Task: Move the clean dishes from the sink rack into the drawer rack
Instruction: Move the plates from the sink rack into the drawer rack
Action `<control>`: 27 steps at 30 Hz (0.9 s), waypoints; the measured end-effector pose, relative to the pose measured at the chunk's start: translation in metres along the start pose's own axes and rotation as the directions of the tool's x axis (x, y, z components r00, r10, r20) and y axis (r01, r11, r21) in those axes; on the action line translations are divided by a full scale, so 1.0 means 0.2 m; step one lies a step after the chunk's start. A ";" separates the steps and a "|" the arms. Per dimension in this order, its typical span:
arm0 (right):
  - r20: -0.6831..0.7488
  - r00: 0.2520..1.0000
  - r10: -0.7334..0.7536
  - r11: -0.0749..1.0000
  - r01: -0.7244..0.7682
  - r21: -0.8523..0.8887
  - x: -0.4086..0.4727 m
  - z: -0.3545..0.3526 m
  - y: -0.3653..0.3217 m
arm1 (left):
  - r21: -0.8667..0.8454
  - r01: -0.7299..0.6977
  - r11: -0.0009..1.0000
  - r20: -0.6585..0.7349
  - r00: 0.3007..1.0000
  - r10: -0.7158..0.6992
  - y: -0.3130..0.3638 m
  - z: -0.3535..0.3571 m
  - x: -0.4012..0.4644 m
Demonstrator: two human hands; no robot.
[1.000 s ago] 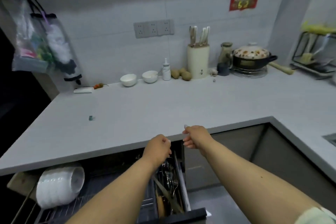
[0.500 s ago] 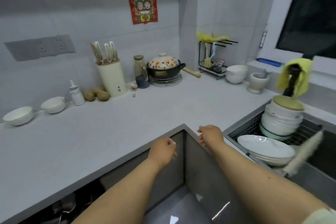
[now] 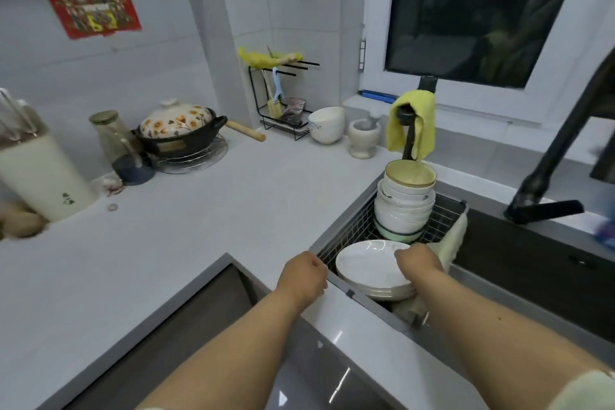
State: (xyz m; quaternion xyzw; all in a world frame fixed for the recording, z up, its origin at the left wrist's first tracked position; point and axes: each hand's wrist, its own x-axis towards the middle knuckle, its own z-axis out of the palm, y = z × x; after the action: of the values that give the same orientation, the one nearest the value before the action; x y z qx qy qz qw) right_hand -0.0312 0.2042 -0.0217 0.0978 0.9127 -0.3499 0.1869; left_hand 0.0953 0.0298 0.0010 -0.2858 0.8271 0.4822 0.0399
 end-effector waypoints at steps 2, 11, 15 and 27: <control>-0.021 1.000 0.003 0.993 -0.005 -0.119 0.01 -0.03 0.03 | 0.042 0.026 0.999 0.019 0.999 -0.027 0.03 0.03 0.02; -0.072 0.993 0.089 0.905 -0.111 -0.410 0.09 0.01 0.04 | 0.262 0.035 0.964 0.091 0.994 -0.061 0.06 0.17 0.15; -0.003 0.995 0.098 0.863 -0.086 -0.497 0.11 0.01 0.01 | 0.203 0.083 0.976 0.113 0.988 -0.107 0.03 0.21 0.20; -0.064 0.963 0.260 0.957 -0.266 -0.115 0.16 -0.01 0.04 | -0.099 0.419 0.903 0.258 0.887 -0.383 0.15 0.33 0.21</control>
State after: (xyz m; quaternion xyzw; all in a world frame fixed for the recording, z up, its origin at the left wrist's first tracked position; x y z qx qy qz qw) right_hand -0.0575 0.2139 -0.0381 0.2150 0.9155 -0.2629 0.2155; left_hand 0.0321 0.0769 -0.0255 -0.3947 0.7005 0.5549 0.2135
